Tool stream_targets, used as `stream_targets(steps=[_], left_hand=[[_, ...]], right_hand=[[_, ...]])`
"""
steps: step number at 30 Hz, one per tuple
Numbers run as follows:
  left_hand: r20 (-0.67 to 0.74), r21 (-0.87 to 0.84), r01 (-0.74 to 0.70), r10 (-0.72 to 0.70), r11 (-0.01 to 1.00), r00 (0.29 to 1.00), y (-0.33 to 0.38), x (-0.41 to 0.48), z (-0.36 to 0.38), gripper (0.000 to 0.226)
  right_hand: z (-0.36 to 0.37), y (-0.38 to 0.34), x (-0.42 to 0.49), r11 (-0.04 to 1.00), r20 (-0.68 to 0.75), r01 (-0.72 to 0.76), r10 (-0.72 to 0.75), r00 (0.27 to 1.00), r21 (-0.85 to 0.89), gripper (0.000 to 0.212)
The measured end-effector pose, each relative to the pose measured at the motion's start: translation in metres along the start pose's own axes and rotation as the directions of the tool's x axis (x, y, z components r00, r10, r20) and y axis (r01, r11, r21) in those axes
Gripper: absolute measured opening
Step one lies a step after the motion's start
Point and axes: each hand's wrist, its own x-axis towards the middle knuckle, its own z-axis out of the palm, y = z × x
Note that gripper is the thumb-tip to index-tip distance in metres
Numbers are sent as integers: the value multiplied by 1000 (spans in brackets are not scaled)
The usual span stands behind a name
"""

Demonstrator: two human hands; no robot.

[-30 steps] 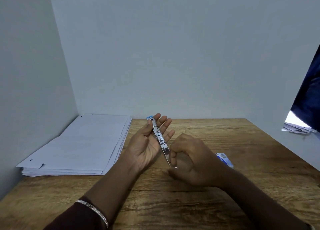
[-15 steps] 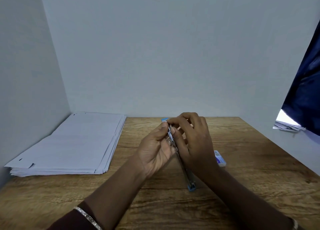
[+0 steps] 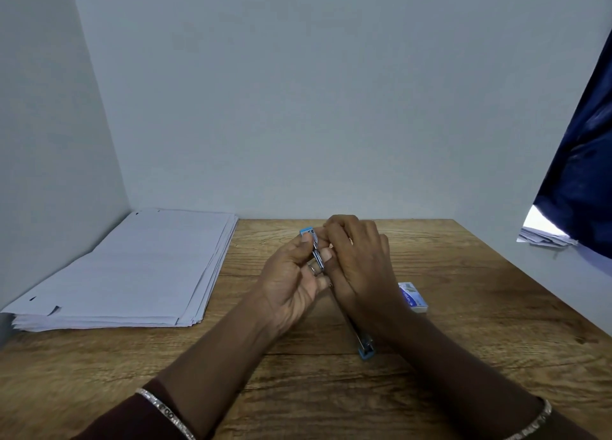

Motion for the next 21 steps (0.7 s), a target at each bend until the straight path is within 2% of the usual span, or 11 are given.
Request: stream_targets(steps=[5, 8, 13, 16, 19, 21], left_hand=[[-146, 7, 19, -18, 1000, 989, -1, 0, 5, 34], [-182, -41, 42, -49, 998, 982, -2, -1, 4, 34], [-234, -60, 122, -133, 991, 963, -3, -2, 2, 38], [-256, -92, 108, -129, 990, 958, 2, -1, -2, 33], [-283, -82, 113, -132, 990, 950, 6, 0, -6, 30], [-289, -50, 145, -153, 988, 945, 4, -2, -4, 35]], right_hand=[[0, 4, 0, 999, 78, 7, -11, 997, 52, 17], [0, 4, -1, 995, 93, 45, -54, 994, 93, 17], [-4, 2, 0, 957, 54, 6, -23, 998, 289, 6], [-7, -1, -1, 920, 39, 8, -25, 999, 392, 13], [-10, -1, -1, 784, 117, -171, 126, 985, 597, 13], [-10, 1, 1, 605, 225, -350, 275, 935, 715, 12]])
